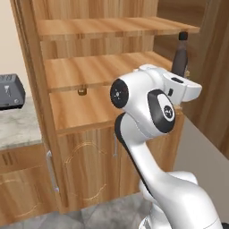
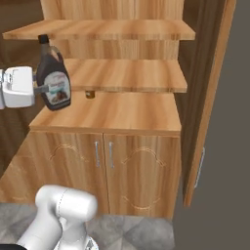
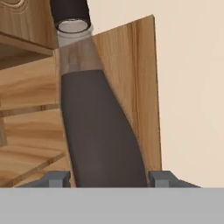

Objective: Pick the syrup bottle and honey bottle from the cabinet and place them next to the mug.

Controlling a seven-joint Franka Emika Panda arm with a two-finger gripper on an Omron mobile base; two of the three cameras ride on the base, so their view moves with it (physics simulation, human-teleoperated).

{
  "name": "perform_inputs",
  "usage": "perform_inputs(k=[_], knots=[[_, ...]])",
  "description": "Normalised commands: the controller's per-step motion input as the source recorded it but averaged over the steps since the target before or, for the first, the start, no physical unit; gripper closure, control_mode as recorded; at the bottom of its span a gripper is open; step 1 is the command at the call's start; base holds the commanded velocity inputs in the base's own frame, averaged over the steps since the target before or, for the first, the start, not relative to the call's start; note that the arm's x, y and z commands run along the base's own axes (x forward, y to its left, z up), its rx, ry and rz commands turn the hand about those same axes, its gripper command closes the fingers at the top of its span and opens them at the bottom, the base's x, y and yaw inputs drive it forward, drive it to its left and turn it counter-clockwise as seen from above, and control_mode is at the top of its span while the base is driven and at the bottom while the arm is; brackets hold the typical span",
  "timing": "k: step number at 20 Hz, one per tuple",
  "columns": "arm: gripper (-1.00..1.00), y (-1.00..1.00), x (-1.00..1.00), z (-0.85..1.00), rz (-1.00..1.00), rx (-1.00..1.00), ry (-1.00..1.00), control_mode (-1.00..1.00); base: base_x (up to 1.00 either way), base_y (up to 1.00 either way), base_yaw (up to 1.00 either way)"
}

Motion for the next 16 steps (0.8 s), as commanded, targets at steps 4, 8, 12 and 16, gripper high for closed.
perform_inputs(k=[4,8,12,16], knots=[[1.00,0.00,0.00,0.00,0.00,0.00,0.00,1.00,-1.00,0.32,-0.05],[1.00,0.00,0.00,0.00,0.00,0.00,0.00,1.00,-1.00,0.36,0.00],[1.00,0.00,0.00,0.00,0.00,0.00,0.00,1.00,-1.00,0.34,-0.01],[1.00,0.00,0.00,0.00,0.00,0.00,0.00,1.00,-1.00,0.47,0.00]])
